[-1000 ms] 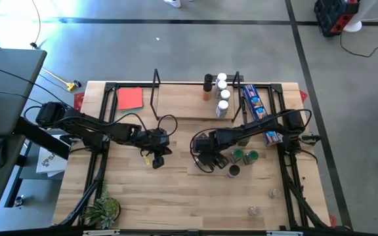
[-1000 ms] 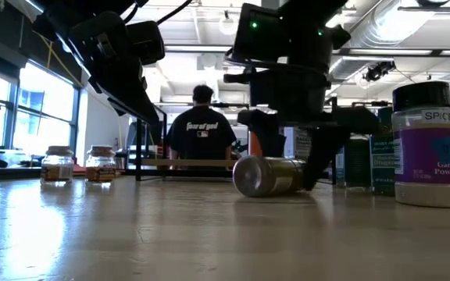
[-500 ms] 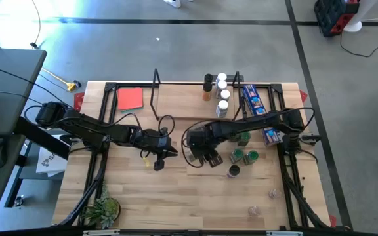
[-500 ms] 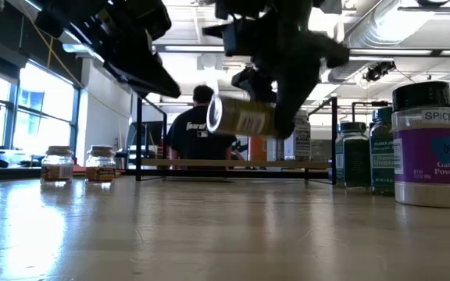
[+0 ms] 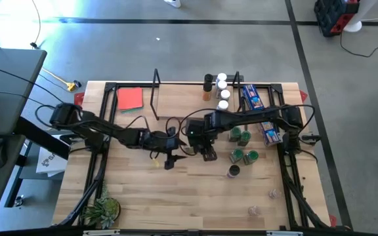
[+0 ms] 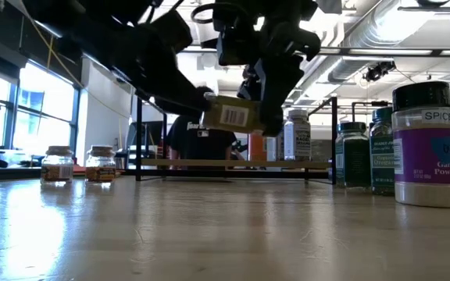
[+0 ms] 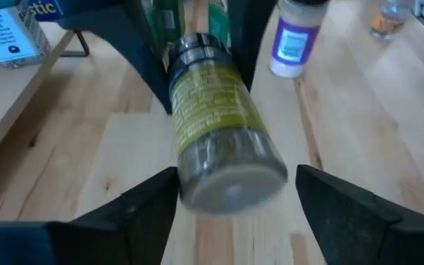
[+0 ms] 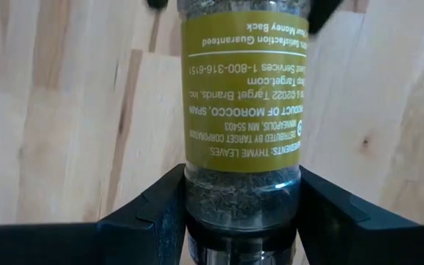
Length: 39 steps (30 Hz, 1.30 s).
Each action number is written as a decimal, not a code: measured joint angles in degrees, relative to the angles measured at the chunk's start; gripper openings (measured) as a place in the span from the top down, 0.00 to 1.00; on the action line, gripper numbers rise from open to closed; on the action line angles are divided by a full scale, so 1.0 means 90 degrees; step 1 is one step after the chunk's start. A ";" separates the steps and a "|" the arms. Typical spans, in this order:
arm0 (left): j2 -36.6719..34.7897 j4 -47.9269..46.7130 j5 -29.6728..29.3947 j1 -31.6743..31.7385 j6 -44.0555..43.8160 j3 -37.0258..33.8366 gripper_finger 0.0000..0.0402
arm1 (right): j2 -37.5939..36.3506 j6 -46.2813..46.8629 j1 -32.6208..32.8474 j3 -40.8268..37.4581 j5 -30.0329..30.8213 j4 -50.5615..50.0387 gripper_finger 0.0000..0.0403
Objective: Shelf spices
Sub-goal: Put the top black seasoning bottle on the shelf aligned with the other black seasoning bottles
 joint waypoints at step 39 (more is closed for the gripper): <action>-0.1645 0.4906 -0.0689 -0.0004 -0.1462 -0.3277 0.56 | -0.2763 0.1162 0.0101 -0.3408 0.1570 0.4006 0.25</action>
